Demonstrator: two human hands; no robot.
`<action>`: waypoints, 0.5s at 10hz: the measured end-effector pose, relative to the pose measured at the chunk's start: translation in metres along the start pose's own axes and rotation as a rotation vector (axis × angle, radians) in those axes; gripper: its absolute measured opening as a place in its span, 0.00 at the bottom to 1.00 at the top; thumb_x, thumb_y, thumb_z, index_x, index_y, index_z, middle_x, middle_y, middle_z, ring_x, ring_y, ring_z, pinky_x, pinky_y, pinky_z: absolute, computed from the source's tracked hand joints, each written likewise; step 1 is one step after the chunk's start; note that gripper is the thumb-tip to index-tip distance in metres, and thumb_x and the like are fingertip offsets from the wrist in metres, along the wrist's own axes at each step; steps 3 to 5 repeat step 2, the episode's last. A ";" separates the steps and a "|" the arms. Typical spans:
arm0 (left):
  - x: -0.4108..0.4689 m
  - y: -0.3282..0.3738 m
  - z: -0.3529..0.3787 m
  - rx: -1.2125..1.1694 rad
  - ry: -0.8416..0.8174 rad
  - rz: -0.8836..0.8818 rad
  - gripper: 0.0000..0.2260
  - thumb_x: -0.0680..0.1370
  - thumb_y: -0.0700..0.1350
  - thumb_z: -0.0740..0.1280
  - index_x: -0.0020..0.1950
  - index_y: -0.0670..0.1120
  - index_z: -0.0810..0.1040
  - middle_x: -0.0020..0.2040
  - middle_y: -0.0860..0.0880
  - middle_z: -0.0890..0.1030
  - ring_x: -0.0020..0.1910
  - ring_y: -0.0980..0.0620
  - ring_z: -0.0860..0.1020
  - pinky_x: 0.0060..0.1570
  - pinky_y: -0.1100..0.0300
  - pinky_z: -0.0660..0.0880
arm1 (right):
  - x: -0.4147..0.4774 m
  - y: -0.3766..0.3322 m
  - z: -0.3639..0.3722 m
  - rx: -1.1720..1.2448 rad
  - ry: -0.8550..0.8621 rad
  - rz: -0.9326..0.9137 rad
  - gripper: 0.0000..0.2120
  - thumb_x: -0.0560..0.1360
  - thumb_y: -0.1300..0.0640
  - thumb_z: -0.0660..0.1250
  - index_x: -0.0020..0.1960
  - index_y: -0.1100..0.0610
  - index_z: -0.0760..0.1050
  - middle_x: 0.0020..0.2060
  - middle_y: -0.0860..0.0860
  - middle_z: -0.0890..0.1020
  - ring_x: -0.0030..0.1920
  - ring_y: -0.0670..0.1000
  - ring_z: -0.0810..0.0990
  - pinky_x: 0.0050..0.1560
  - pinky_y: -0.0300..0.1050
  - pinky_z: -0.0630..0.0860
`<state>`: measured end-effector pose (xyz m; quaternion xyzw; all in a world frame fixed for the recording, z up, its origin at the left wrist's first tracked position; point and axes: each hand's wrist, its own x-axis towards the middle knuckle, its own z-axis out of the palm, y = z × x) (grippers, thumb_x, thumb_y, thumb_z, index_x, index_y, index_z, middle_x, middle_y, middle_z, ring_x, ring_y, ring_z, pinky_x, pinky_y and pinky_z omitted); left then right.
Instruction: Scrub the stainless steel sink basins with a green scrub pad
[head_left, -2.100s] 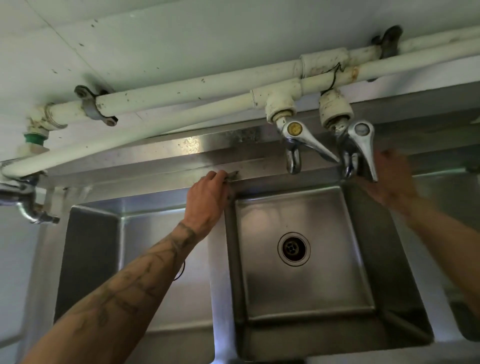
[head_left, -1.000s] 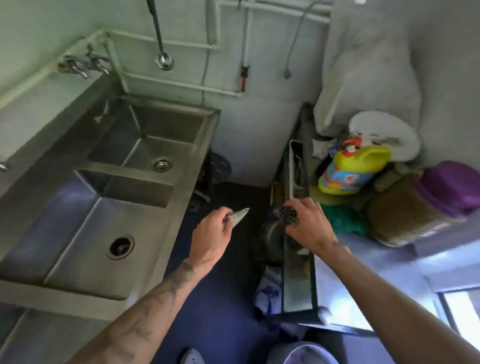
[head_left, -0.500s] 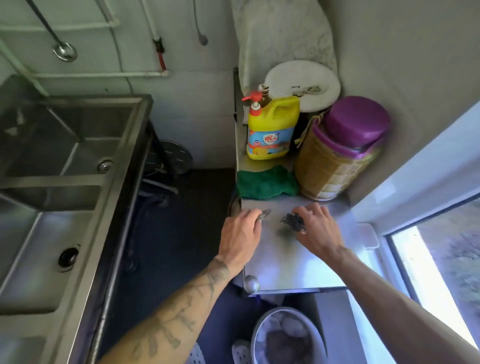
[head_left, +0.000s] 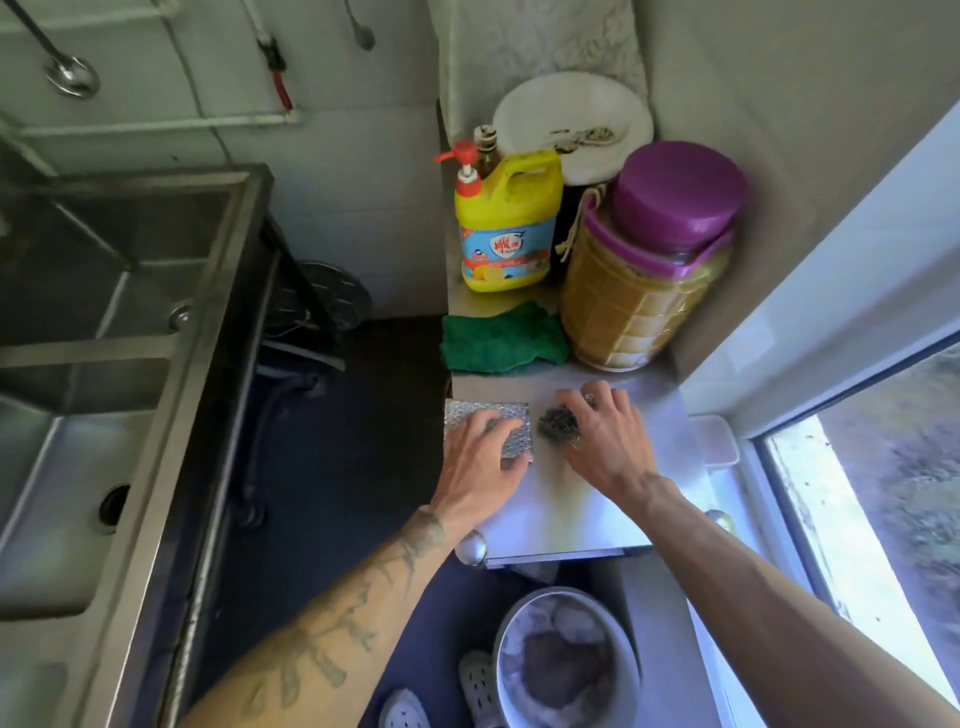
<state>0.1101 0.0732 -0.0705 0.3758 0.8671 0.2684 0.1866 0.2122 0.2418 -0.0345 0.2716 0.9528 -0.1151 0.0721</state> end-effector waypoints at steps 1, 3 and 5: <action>-0.006 0.000 -0.022 -0.060 0.002 -0.008 0.21 0.84 0.50 0.69 0.77 0.52 0.75 0.73 0.52 0.73 0.76 0.52 0.69 0.74 0.53 0.61 | -0.004 -0.004 -0.009 -0.016 0.011 -0.015 0.30 0.73 0.51 0.73 0.74 0.49 0.69 0.67 0.54 0.70 0.66 0.60 0.70 0.63 0.54 0.72; -0.018 -0.002 -0.057 -0.021 0.029 -0.031 0.20 0.85 0.48 0.67 0.78 0.52 0.75 0.73 0.51 0.74 0.74 0.49 0.72 0.74 0.51 0.63 | -0.009 -0.014 -0.029 -0.016 0.028 -0.031 0.30 0.74 0.49 0.72 0.74 0.49 0.70 0.67 0.54 0.71 0.66 0.60 0.70 0.63 0.54 0.71; -0.018 -0.002 -0.057 -0.021 0.029 -0.031 0.20 0.85 0.48 0.67 0.78 0.52 0.75 0.73 0.51 0.74 0.74 0.49 0.72 0.74 0.51 0.63 | -0.009 -0.014 -0.029 -0.016 0.028 -0.031 0.30 0.74 0.49 0.72 0.74 0.49 0.70 0.67 0.54 0.71 0.66 0.60 0.70 0.63 0.54 0.71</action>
